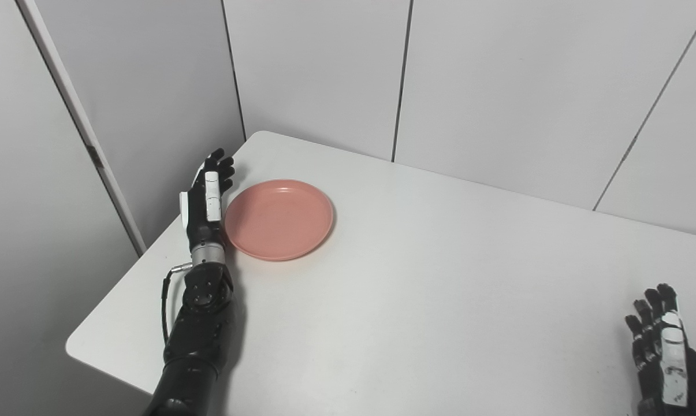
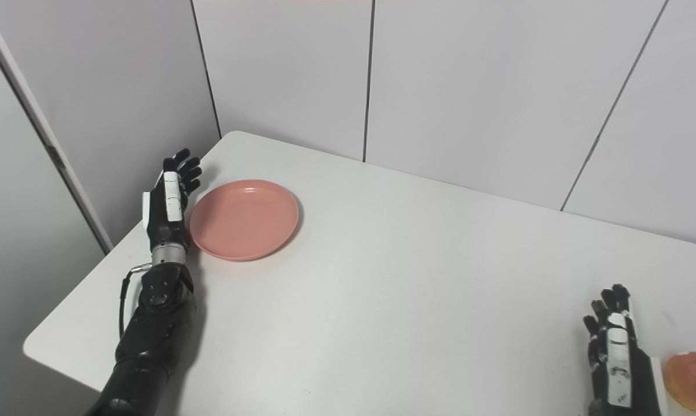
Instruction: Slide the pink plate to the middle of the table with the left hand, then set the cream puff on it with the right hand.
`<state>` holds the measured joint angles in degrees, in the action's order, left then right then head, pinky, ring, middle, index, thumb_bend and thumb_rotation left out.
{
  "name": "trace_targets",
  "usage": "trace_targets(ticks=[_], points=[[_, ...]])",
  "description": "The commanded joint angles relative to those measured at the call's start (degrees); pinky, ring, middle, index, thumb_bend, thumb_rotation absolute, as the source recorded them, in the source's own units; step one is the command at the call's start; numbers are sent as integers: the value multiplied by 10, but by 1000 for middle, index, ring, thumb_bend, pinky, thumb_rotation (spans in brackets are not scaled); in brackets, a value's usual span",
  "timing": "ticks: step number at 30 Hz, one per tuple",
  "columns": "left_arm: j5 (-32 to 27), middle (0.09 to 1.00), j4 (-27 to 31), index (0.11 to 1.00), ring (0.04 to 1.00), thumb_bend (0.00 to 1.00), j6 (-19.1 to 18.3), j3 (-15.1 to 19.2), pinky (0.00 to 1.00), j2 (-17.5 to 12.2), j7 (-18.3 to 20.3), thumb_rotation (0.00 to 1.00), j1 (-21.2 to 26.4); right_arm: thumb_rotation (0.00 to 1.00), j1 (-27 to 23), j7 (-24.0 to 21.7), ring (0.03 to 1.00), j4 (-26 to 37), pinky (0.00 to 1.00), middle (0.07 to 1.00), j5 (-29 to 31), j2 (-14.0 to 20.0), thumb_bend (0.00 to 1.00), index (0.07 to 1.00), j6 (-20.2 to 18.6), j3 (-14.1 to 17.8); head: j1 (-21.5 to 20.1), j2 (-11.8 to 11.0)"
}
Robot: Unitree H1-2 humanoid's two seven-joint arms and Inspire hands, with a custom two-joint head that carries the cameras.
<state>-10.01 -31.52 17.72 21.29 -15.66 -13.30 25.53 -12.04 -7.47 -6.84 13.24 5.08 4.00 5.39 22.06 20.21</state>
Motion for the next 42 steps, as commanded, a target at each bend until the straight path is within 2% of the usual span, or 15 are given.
trace_targets(ticks=[1, 6, 9, 11, 14, 17, 18, 24, 26, 34, 42], points=[[-10, 803, -7, 787, 822, 879, 2, -1, 857, -8, 12, 1000, 13, 873, 23, -2, 1000, -12, 1000, 1000, 8, -9, 344, 1000, 3, 1, 0, 0], [-33, 801, -24, 779, 824, 871, -3, -8, 855, -5, 47, 1000, 18, 915, 23, 2, 1000, -5, 1000, 1000, -6, -5, 367, 1000, -8, -3, -1, -1], [-33, 808, -32, 785, 829, 879, -8, -12, 832, -4, 52, 1000, 20, 939, 23, 5, 1000, -1, 1000, 1000, -6, -6, 354, 1000, -18, -3, -1, -1], [-33, 819, -29, 800, 838, 887, -15, -17, 823, -3, 55, 1000, 19, 959, 23, 4, 1000, -4, 1000, 1000, -16, -3, 341, 1000, -3, -6, -1, -1], [-42, 826, -22, 809, 843, 889, -32, -21, 826, -2, 63, 1000, 19, 962, 22, 1, 1000, -4, 1000, 1000, -12, -4, 347, 1000, -2, -6, -1, -2], [-43, 834, -8, 812, 849, 866, -50, -27, 845, 3, 70, 1000, 16, 957, 22, 5, 1000, -2, 1000, 1000, -7, -8, 365, 1000, -8, -2, -1, -2], [-45, 834, -4, 812, 851, 859, -55, -27, 842, 5, 73, 1000, 16, 921, 22, 6, 1000, -2, 1000, 1000, -4, -10, 353, 1000, -7, 0, -1, -2], [-66, 813, 19, 795, 825, 877, -82, -34, 824, 19, 98, 1000, 12, 854, 23, 5, 1000, 6, 1000, 1000, 2, -12, 373, 1000, -23, 0, -7, 1], [-67, 808, 27, 792, 819, 882, -91, -38, 821, 24, 103, 1000, 12, 926, 24, 6, 1000, 8, 1000, 1000, -9, -8, 374, 1000, -21, -6, -12, 4], [-61, 815, 50, 791, 836, 924, -112, -65, 844, 50, 118, 986, 9, 952, 21, 7, 1000, 0, 1000, 1000, -15, -8, 355, 1000, -19, -7, -31, 12], [-54, 826, 79, 798, 848, 918, -126, -89, 825, 69, 123, 967, 0, 898, 9, 4, 1000, -47, 1000, 1000, -27, -7, 408, 1000, 31, -8, -66, 29]])
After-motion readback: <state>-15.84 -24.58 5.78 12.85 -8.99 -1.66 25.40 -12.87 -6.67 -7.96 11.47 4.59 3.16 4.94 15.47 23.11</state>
